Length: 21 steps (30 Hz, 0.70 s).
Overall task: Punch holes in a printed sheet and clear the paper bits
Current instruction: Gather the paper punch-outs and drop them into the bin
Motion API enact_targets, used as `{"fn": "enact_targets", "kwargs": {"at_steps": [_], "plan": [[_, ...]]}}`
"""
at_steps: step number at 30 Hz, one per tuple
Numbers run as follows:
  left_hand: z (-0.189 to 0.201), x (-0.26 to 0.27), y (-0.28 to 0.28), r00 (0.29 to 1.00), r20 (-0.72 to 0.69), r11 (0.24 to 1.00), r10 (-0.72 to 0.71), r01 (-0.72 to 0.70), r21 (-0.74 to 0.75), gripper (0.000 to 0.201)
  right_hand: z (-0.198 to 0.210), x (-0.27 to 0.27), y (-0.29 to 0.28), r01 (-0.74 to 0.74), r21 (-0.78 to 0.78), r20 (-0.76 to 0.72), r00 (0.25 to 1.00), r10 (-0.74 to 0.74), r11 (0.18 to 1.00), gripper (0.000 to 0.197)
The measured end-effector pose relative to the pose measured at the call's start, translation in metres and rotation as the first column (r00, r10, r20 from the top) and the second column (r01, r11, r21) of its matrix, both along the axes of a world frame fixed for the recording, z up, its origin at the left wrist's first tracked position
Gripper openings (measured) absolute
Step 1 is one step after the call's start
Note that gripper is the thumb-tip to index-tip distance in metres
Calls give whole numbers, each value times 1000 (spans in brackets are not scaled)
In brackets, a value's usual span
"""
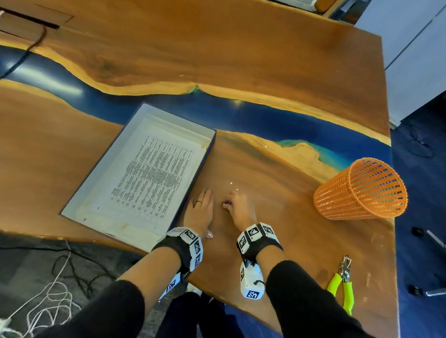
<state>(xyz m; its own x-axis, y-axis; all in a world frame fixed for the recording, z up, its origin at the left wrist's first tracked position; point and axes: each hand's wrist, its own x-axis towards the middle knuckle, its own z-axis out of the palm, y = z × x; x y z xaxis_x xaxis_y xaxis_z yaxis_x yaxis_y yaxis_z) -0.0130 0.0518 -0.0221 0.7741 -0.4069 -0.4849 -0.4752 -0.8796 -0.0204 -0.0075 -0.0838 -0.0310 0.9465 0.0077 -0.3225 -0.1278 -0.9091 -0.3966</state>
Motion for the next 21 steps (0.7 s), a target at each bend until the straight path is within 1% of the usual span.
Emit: {"fn": "enact_targets", "kwargs": {"at_steps": [10,17,19,21], "plan": [[0,0,1,1000,2,1000,5,-5,-20,129,-4,2,4,3,4,3,1000,-3,1000,15],[-2,1,1,1000,5,1000,-4,4,-18,129,-5,-1,7,-42,-75,-24,999,41,996,19],[-2,1,1,1000,14,1000,-19,19,-5,129,-5,-4,8,-63,-115,-20,998,61,991,26],[-2,0,1,1000,16,1000,-26,26,1,129,-7,-6,7,-61,-102,-15,998,60,993,29]]}}
